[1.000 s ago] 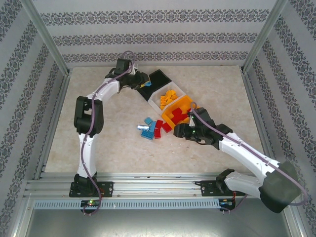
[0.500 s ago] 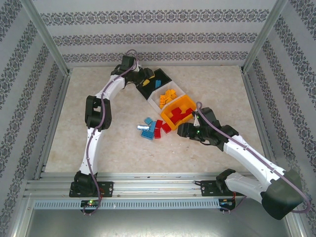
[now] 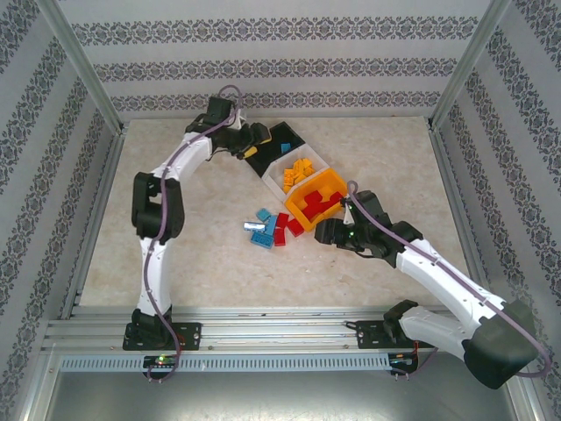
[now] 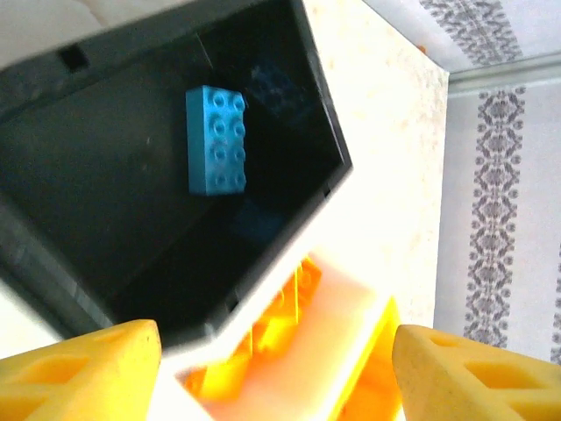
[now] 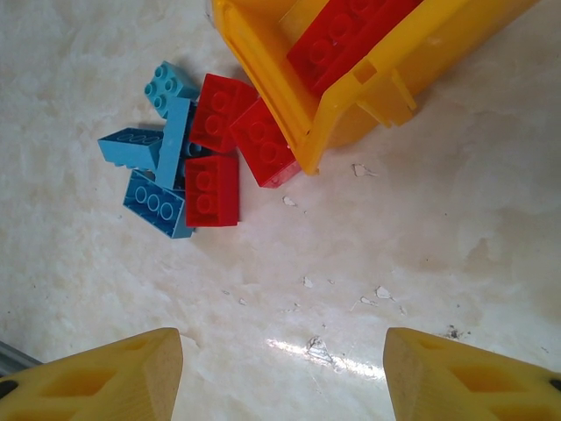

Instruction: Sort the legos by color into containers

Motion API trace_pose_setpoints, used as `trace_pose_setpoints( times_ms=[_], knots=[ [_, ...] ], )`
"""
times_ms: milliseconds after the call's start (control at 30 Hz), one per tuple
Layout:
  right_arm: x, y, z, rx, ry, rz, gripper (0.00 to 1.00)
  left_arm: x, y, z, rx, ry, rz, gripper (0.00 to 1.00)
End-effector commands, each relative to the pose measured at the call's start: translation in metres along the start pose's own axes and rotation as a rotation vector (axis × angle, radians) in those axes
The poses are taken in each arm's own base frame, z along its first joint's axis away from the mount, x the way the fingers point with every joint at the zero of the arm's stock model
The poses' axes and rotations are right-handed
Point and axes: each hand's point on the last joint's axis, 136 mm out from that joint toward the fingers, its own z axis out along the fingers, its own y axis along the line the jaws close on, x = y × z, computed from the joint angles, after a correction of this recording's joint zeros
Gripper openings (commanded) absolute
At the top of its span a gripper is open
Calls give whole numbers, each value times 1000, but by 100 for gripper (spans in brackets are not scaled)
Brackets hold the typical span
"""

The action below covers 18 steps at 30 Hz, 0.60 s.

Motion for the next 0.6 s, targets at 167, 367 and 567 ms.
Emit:
trace_pose_setpoints(
  times_ms=[167,367,567],
  knots=[
    [-7,12,-1,-13,6,-32,62,69,7,-81,-217,9,310,90],
    [1,15,2,-7,24,-40,62,132,27,-96,-331,115,435,100],
    [12,21,8,2,28,-84,63,179,45,-83,-469,239,575,100]
  ],
)
